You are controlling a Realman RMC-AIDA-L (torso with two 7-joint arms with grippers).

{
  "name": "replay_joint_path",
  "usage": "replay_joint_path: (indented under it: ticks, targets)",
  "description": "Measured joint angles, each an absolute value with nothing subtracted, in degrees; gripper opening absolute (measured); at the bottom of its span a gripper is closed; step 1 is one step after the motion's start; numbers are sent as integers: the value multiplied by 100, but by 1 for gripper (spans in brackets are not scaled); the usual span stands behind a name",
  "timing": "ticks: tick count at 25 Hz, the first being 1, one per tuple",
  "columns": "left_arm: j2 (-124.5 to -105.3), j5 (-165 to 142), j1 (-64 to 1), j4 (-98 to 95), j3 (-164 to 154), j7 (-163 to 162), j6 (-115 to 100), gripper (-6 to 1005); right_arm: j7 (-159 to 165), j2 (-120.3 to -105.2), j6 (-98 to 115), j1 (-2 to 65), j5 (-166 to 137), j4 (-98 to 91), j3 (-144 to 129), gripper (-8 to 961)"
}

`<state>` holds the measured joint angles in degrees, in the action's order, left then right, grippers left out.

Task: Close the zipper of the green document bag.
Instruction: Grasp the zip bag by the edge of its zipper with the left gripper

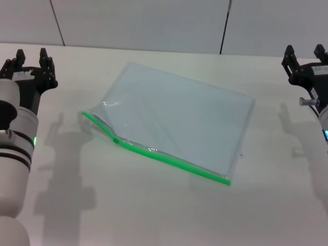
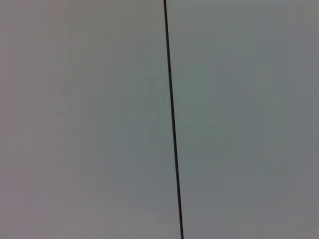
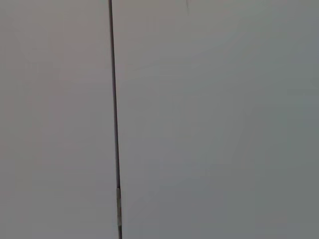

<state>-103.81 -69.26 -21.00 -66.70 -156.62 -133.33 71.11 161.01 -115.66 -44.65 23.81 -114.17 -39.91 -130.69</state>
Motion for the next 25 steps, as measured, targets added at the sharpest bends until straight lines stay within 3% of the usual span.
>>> replay_joint_path:
  ticks: [25]
  targets:
    - [-10474,-7001,-2168,-6486,-15819,-12989,7121,437,16101,-11566,-4465,2382,-11416,-4006,-13069,682]
